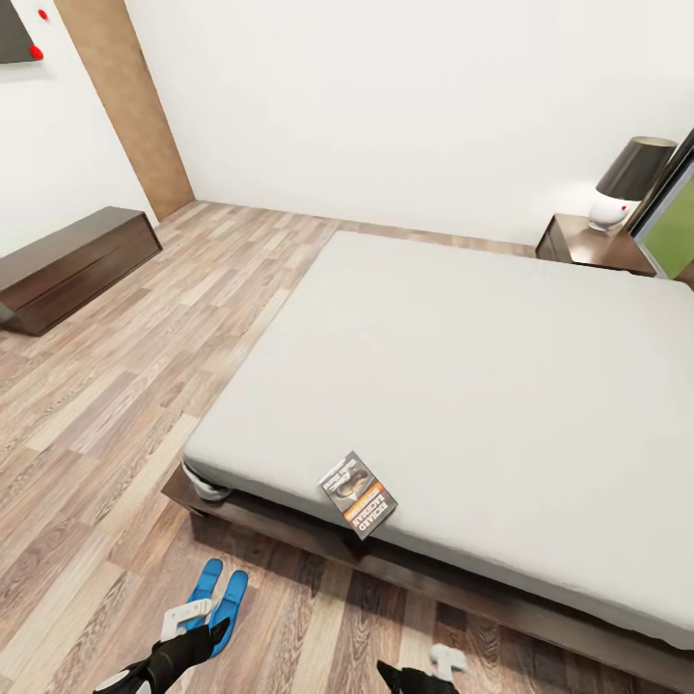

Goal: In the bedroom, move the book from the bed onto either nightstand, and place the two sandals side by side next to the bed.

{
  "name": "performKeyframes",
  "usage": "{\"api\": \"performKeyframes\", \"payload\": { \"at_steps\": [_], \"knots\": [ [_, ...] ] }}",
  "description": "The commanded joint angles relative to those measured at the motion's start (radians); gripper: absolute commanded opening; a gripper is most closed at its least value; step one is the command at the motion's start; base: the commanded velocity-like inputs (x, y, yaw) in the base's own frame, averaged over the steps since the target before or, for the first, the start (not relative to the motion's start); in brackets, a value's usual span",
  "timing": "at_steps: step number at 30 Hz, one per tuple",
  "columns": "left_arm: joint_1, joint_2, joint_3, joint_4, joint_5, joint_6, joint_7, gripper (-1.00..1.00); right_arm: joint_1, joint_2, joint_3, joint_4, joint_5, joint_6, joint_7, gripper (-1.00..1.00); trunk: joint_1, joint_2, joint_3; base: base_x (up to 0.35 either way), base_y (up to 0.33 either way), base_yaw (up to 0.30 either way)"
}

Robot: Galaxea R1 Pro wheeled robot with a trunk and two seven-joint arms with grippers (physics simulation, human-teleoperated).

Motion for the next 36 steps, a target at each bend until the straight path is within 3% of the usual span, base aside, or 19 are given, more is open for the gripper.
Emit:
{"api": "performKeyframes", "payload": {
  "at_steps": [1, 3, 6, 8, 11, 17, 20, 23, 26, 36],
  "knots": [
    [0.0, 0.0, 0.002, 0.001, 0.004, -0.001, -0.006, 1.0, -0.001, 0.0, -0.005, 0.0, -0.047, 0.001, 0.028, 1.0, 0.0, 0.0, -0.001, 0.0, 0.0, 0.0],
    [-0.001, 0.0, 0.003, 0.001, 0.004, -0.001, -0.006, 1.0, -0.002, 0.001, -0.005, 0.0, -0.154, 0.014, 0.089, 1.0, 0.0, 0.0, -0.001, 0.0, 0.0, 0.0],
    [-0.001, 0.0, 0.003, 0.001, 0.004, -0.001, -0.006, 1.0, -0.003, 0.002, -0.005, 0.0, -0.237, 0.049, 0.168, 1.0, 0.0, 0.0, -0.001, 0.0, 0.0, 0.0],
    [-0.001, 0.0, 0.002, 0.001, 0.003, -0.001, -0.006, 1.0, -0.005, 0.003, -0.005, -0.001, -0.268, 0.076, 0.225, 1.0, 0.0, 0.0, -0.001, 0.0, 0.0, 0.0],
    [-0.001, 0.0, 0.001, 0.001, 0.003, -0.001, -0.006, 1.0, -0.006, 0.002, -0.005, -0.002, -0.288, 0.099, 0.308, 1.0, 0.0, 0.0, -0.001, 0.0, 0.0, 0.0],
    [-0.001, 0.0, 0.001, 0.001, 0.003, 0.0, -0.007, 1.0, -0.012, 0.002, -0.005, -0.048, -0.298, 0.177, 0.361, 1.0, 0.0, 0.0, -0.001, 0.0, 0.0, 0.0],
    [-0.001, -0.001, 0.001, 0.001, 0.003, 0.0, -0.007, 1.0, -0.016, 0.002, -0.005, -0.128, -0.349, 0.261, 0.392, 1.0, 0.0, 0.0, -0.001, 0.0, 0.0, 0.0],
    [-0.001, 0.0, 0.001, 0.001, 0.003, 0.0, -0.008, 1.0, -0.017, 0.002, -0.005, -0.164, -0.411, 0.302, 0.402, 1.0, 0.0, 0.0, -0.001, 0.0, 0.0, 0.0],
    [-0.001, -0.001, 0.001, 0.001, 0.003, 0.0, -0.008, 1.0, -0.017, 0.002, -0.005, -0.193, -0.44, 0.316, 0.406, 1.0, 0.0, 0.0, -0.001, 0.0, 0.0, 0.0],
    [-0.001, -0.002, 0.001, 0.001, 0.004, 0.0, -0.008, 1.0, -0.016, 0.004, -0.005, -0.23, -0.454, 0.334, 0.409, 1.0, 0.0, 0.0, -0.001, 0.0, 0.0, 0.0]
  ]
}}
